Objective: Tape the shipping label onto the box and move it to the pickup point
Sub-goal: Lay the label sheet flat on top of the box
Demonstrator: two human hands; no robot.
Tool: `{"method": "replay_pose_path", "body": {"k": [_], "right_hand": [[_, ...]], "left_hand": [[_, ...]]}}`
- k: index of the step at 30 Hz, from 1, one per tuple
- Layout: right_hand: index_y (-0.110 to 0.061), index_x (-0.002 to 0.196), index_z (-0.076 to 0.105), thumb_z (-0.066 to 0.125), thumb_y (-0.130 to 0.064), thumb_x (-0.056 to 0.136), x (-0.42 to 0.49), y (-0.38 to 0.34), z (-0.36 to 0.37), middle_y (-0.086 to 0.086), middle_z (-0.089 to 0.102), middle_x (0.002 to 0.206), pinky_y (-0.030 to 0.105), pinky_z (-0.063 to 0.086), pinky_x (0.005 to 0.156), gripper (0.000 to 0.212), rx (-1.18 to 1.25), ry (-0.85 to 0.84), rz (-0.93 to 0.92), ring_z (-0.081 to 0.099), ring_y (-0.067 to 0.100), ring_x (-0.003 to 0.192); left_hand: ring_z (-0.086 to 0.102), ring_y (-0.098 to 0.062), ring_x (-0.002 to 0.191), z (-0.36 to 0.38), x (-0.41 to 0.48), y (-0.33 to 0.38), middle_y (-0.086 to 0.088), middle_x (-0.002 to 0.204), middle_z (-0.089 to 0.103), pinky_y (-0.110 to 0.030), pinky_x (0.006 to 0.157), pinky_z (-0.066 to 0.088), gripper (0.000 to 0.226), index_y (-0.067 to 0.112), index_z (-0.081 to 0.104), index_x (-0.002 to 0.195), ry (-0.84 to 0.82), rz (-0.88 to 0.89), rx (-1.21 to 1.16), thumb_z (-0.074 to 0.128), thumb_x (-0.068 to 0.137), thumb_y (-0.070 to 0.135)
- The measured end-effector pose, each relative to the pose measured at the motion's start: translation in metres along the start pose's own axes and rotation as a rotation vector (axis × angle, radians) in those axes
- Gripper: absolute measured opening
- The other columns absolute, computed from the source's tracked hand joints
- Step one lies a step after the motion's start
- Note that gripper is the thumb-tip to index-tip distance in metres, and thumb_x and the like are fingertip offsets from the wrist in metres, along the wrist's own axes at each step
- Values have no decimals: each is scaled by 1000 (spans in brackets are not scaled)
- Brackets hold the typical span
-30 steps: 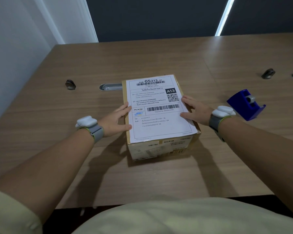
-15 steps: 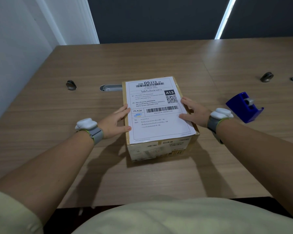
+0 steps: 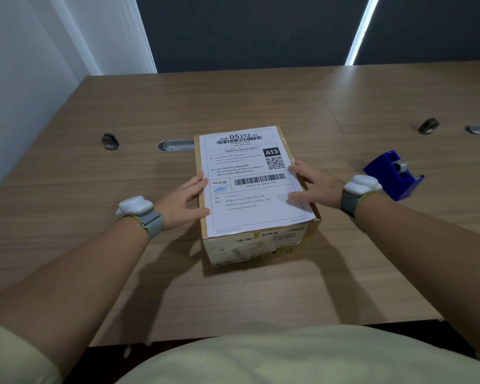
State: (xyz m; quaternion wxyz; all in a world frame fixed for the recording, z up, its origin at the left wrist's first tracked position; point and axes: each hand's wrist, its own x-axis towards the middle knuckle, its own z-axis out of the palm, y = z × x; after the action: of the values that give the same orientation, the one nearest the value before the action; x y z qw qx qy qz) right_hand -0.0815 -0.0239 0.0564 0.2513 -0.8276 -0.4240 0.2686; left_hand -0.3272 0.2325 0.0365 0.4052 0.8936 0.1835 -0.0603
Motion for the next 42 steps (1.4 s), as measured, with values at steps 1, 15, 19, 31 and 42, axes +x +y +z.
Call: {"method": "replay_pose_path", "body": {"k": [1, 15, 19, 31, 42], "right_hand": [[-23, 150, 23, 69, -34, 82, -2, 1, -2, -15, 11, 159, 27, 25, 105, 83, -32, -22, -9, 28, 17, 141], [-35, 151, 6, 74, -39, 77, -10, 18, -8, -6, 22, 158, 34, 29, 109, 101, -61, -201, 71, 30, 21, 142], [-37, 150, 6, 75, -42, 74, -9, 20, -9, -7, 24, 157, 36, 29, 113, 103, -42, -220, 78, 31, 20, 141], [-33, 151, 10, 75, -37, 77, -8, 20, -11, -4, 30, 155, 27, 31, 105, 99, -44, -213, 47, 36, 19, 138], [-34, 151, 11, 76, -38, 75, -9, 20, -11, -7, 34, 153, 23, 32, 103, 100, -31, -211, 47, 40, 16, 136]], "left_hand": [[22, -2, 139, 0, 0, 0, 19, 159, -1, -20, 112, 20, 83, 23, 14, 152, 1, 3, 1, 66, 88, 22], [22, -5, 140, -1, 1, -2, 20, 158, -2, -22, 113, 21, 83, 23, 13, 152, -21, 4, -14, 66, 88, 23], [21, -6, 142, -1, 1, -2, 20, 158, 0, -22, 113, 21, 82, 23, 15, 152, -11, 7, -30, 66, 88, 23], [24, -3, 134, 0, -3, 6, 18, 158, 8, -20, 107, 26, 82, 21, 23, 150, 37, 4, -98, 71, 84, 18], [29, -3, 134, 1, -4, 5, 19, 157, 16, -19, 106, 28, 80, 22, 31, 147, 77, 2, -153, 75, 80, 18]]}}
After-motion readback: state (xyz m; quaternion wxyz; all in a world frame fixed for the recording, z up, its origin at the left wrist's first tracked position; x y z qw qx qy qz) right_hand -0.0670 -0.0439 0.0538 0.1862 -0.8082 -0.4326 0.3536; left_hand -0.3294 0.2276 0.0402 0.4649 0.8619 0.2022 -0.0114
